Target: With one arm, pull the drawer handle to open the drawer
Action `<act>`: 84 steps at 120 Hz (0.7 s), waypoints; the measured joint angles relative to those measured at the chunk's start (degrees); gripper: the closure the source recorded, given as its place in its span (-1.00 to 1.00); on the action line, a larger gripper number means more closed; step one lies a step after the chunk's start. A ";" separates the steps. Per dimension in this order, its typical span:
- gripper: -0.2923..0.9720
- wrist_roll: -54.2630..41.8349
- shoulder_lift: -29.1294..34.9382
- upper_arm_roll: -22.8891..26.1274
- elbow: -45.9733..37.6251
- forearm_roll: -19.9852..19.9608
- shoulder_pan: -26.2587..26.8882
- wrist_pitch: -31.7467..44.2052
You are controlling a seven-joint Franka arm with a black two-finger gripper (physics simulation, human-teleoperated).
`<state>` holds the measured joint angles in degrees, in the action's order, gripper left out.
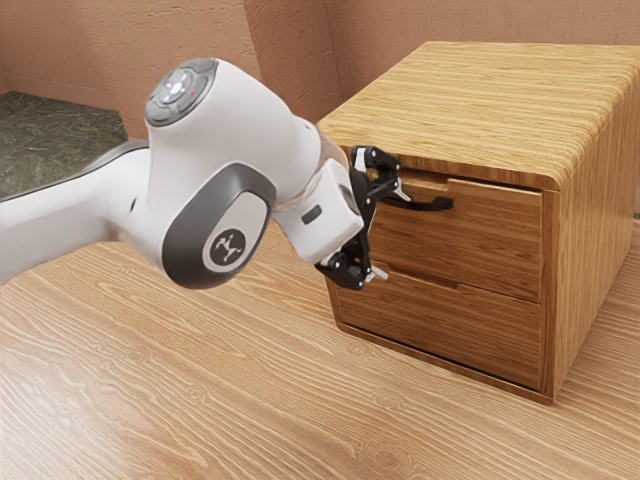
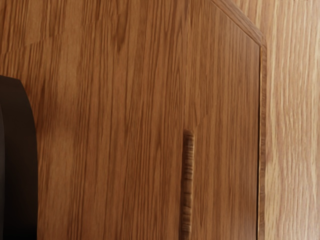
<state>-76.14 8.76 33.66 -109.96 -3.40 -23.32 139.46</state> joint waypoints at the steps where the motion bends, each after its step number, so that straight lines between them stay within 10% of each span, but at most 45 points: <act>1: -0.55 0.01 0.11 -0.01 -0.09 0.02 0.00 0.00; 53: -0.48 1.24 8.06 -0.12 -7.03 -0.41 0.23 0.37; 84: -0.09 1.81 12.86 -0.32 -9.87 -1.61 0.34 0.22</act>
<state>-74.34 21.62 33.34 -119.84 -5.00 -22.98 139.68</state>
